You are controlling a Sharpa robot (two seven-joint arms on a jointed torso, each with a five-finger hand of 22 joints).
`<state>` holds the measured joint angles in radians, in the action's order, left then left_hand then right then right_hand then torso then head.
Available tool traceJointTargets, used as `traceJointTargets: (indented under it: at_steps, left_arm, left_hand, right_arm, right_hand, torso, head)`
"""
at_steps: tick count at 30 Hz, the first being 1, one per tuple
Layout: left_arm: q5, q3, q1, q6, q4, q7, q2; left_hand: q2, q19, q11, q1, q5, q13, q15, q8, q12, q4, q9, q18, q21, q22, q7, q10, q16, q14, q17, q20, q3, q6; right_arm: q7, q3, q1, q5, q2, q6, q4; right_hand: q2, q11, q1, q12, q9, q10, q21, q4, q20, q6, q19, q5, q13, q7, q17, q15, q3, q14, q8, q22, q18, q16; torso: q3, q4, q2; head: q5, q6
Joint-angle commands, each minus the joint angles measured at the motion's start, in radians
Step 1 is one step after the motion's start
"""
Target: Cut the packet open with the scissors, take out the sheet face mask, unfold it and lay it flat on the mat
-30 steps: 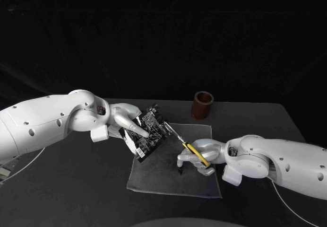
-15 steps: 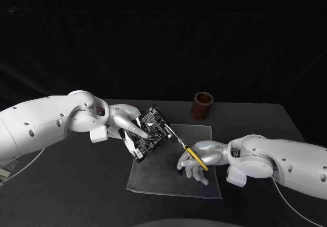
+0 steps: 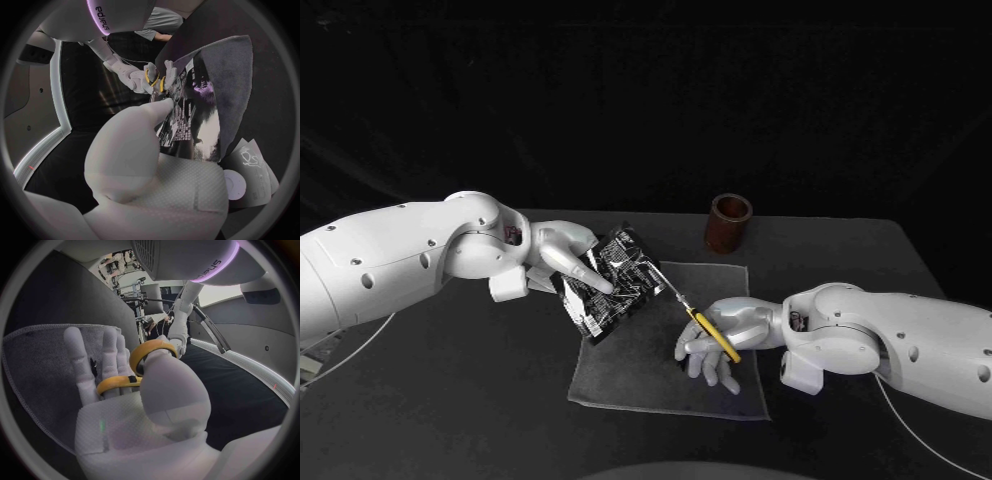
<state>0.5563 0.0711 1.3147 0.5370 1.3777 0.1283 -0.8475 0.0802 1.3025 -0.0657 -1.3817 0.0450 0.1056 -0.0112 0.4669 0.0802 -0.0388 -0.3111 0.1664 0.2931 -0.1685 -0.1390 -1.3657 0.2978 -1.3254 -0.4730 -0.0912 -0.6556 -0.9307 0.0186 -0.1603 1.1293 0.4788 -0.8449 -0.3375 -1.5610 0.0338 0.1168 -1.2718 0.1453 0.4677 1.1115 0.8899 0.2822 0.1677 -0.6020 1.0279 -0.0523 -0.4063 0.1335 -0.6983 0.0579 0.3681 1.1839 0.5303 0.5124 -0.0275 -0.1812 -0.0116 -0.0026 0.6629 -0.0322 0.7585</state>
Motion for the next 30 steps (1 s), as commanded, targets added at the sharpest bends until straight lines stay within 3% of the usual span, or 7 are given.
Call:
traceJointTargets:
  at_steps: [1,5,8,10,14,23,30]
  left_arm:
    - [-0.001,0.0,-0.001,0.04,0.002,0.0,0.002]
    - [-0.001,0.0,-0.001,0.055,0.003,0.002,0.002]
    - [-0.001,0.0,-0.001,0.066,0.003,0.005,0.002]
    - [-0.001,0.0,-0.001,0.072,0.003,0.006,0.002]
    - [-0.001,0.0,-0.001,0.081,0.002,0.008,0.002]
    - [-0.003,0.0,-0.001,0.106,-0.008,0.015,0.003]
    - [-0.015,0.0,-0.001,0.126,-0.019,0.031,0.008]
  left_hand:
    - [-0.005,0.0,0.001,-0.005,0.003,0.001,0.008,0.003,0.006,0.002,-0.156,0.011,0.006,-0.001,0.002,-0.006,0.005,-0.002,-0.001,0.004,-0.005,-0.008]
    - [-0.005,0.0,0.001,-0.005,0.003,0.001,0.008,0.002,0.005,0.002,-0.157,0.011,0.007,-0.001,0.002,-0.006,0.005,-0.002,-0.002,0.005,-0.005,-0.008]
    - [-0.005,0.0,0.001,-0.005,0.003,0.001,0.008,0.002,0.005,0.002,-0.157,0.011,0.007,-0.001,0.002,-0.006,0.005,-0.002,-0.002,0.005,-0.005,-0.008]
    - [-0.004,0.0,0.001,-0.005,0.003,0.001,0.008,0.002,0.005,0.002,-0.157,0.011,0.007,-0.002,0.002,-0.007,0.005,-0.002,-0.003,0.005,-0.005,-0.008]
    - [-0.004,0.0,0.001,-0.005,0.003,0.001,0.008,0.002,0.005,0.002,-0.157,0.011,0.007,-0.002,0.002,-0.007,0.005,-0.002,-0.003,0.005,-0.005,-0.008]
    - [-0.004,0.0,0.002,-0.006,0.003,0.001,0.008,0.002,0.005,0.002,-0.158,0.011,0.008,-0.002,0.002,-0.007,0.005,-0.002,-0.004,0.005,-0.006,-0.008]
    - [-0.009,0.0,0.001,-0.002,0.003,0.003,0.007,0.0,0.006,-0.003,-0.161,0.01,0.01,-0.004,0.002,-0.009,0.006,-0.003,-0.008,0.004,-0.007,-0.008]
  right_arm:
    - [-0.028,0.002,0.003,-0.018,0.003,-0.038,-0.001]
    - [-0.027,0.002,0.003,-0.017,0.005,-0.049,0.002]
    - [-0.027,0.002,0.004,-0.014,0.007,-0.062,0.008]
    - [-0.025,0.002,0.005,-0.012,0.009,-0.076,0.013]
    - [-0.023,0.003,0.007,-0.003,0.01,-0.11,0.019]
    - [-0.017,0.003,0.008,0.011,0.003,-0.167,0.027]
    - [-0.019,0.003,0.008,0.013,0.005,-0.21,0.034]
  right_hand:
    - [-0.002,0.018,-0.013,-0.046,-0.012,-0.06,-0.04,0.0,0.005,0.304,0.04,0.004,0.056,0.072,0.047,0.021,0.006,-0.076,0.011,-0.033,-0.155,0.065]
    - [0.0,0.025,-0.018,-0.057,-0.022,-0.066,-0.063,-0.001,0.014,0.313,0.069,0.003,0.096,0.076,0.083,0.029,0.01,-0.093,0.025,-0.057,-0.157,0.09]
    - [0.0,0.04,-0.021,-0.078,-0.03,-0.11,-0.077,-0.001,0.023,0.33,0.086,0.003,0.132,0.07,0.113,0.042,0.012,-0.127,0.032,-0.072,-0.155,0.114]
    - [-0.003,0.057,-0.023,-0.08,-0.038,-0.143,-0.087,0.0,0.039,0.347,0.094,0.003,0.16,0.072,0.148,0.06,0.012,-0.2,0.037,-0.083,-0.154,0.12]
    - [-0.011,0.074,-0.027,-0.081,-0.056,-0.194,-0.092,0.001,0.053,0.38,0.103,0.003,0.192,0.07,0.184,0.077,0.005,-0.253,0.028,-0.092,-0.156,0.119]
    - [-0.012,0.075,-0.047,-0.064,-0.048,-0.185,-0.093,-0.007,0.059,0.37,0.11,0.003,0.216,0.079,0.22,0.082,-0.007,-0.281,0.072,-0.101,-0.158,0.115]
    - [-0.011,0.081,-0.054,-0.066,-0.053,-0.198,-0.096,-0.009,0.064,0.349,0.108,0.003,0.236,0.065,0.244,0.088,-0.006,-0.304,0.093,-0.108,-0.157,0.116]
  torso:
    - [-0.0009,-0.0006,0.0]
    - [-0.0007,0.0002,0.0]
    - [-0.0003,-0.0006,0.0]
    - [-0.0003,-0.0001,0.0]
    - [0.0,-0.0001,-0.001]
    - [0.0002,-0.0023,-0.001]
    - [0.0005,0.0001,-0.001]
  head:
    - [-0.001,0.001]
    - [-0.003,0.002]
    - [-0.003,0.003]
    - [-0.004,0.003]
    - [-0.003,0.005]
    - [-0.006,0.006]
    - [-0.006,0.008]
